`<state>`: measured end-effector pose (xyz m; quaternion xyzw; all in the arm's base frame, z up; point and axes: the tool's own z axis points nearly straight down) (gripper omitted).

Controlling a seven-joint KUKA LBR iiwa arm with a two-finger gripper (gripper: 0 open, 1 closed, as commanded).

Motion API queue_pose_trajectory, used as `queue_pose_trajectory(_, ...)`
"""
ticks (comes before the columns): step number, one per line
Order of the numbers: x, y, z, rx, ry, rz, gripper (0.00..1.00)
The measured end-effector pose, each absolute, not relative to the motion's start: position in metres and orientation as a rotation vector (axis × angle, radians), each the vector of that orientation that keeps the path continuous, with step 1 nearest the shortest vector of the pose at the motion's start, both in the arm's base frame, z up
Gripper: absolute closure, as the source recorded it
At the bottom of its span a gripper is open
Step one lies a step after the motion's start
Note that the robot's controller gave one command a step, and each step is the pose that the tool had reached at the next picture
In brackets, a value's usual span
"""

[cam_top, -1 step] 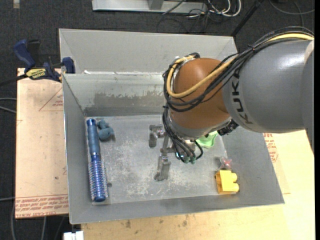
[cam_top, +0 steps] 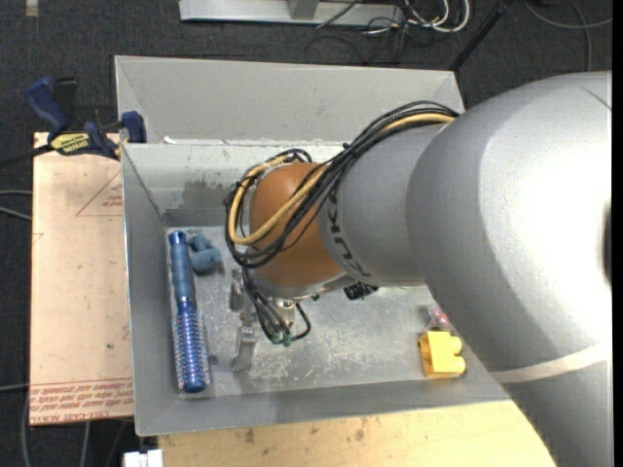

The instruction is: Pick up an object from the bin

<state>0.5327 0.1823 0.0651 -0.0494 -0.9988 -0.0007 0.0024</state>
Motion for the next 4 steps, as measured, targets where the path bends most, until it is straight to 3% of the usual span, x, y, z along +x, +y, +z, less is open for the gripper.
queue_pose_trajectory(1,0.611,0.243,0.200,-0.328,-3.137,-0.012,0.00)
queue_pose_trajectory(2,0.641,0.224,0.082,-0.093,-3.137,0.003,0.00)
queue_pose_trajectory(3,0.642,0.226,0.086,-0.092,-3.141,-0.001,1.00)
queue_pose_trajectory(4,0.624,0.248,0.127,0.470,-3.112,-0.004,1.00)
